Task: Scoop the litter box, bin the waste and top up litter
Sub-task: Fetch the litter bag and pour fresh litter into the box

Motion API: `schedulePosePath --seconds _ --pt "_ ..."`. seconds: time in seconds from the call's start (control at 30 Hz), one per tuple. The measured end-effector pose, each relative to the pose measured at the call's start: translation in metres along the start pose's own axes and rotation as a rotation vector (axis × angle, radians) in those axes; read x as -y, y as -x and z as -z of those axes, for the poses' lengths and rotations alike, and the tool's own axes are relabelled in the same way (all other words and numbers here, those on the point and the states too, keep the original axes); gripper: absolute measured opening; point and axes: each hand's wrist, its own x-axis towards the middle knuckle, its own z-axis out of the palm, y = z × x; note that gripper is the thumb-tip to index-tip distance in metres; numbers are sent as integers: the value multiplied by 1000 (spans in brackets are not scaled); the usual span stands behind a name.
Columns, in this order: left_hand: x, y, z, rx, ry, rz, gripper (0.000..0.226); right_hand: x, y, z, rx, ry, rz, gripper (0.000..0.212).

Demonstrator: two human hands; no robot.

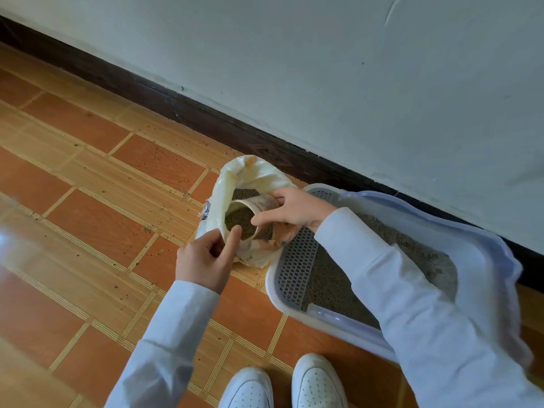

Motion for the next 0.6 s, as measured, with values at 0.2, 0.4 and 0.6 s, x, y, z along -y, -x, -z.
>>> schedulePosePath --seconds 0.2,0.4,0.6 --pt "-27 13 9 -139 -99 -158 52 -17 30 17 21 -406 40 65" --pt "-53 27 -28 42 -130 -569 27 -44 73 42 -79 -599 128 42" --pt "-62 13 -80 408 -182 -604 35 -104 124 69 -319 -641 65 64"
